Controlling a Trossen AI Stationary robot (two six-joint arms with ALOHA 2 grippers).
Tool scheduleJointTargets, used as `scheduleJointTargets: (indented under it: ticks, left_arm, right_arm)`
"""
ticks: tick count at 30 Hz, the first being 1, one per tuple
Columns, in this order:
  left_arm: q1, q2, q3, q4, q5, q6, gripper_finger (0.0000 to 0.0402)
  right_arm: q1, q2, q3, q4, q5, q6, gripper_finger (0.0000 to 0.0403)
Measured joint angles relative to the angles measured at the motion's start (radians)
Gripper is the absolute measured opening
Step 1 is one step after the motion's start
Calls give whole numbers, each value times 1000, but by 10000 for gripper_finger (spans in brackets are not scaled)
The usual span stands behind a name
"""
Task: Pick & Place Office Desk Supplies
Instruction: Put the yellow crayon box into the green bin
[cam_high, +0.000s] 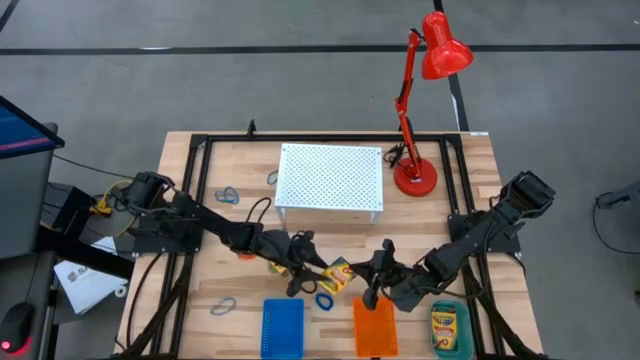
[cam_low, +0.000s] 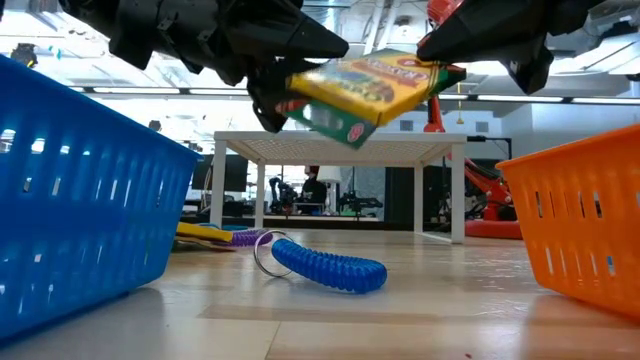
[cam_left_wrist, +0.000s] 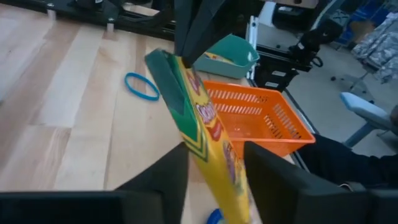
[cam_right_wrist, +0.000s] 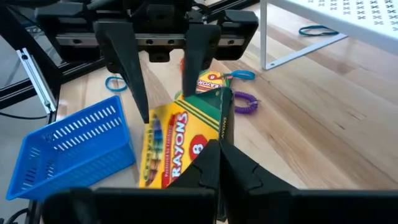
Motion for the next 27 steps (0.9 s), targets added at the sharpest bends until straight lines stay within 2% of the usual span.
scheduleJointTargets:
  ticks: [4, 13, 19, 27]
  left_arm:
    - [1, 0, 0, 3, 6, -1, 107]
    - [0, 0, 0, 20, 7, -1, 90]
    - [1, 2, -1, 26, -3, 2, 21]
    - [-1, 1, -1, 37, -14, 8, 20]
  right_arm:
    - [0, 0, 0, 7, 18, -18, 0]
    - [0, 0, 0, 36, 40, -59, 0]
    - [2, -1, 1, 79, 45, -112, 0]
    - [15, -2, 0, 137, 51, -190, 0]
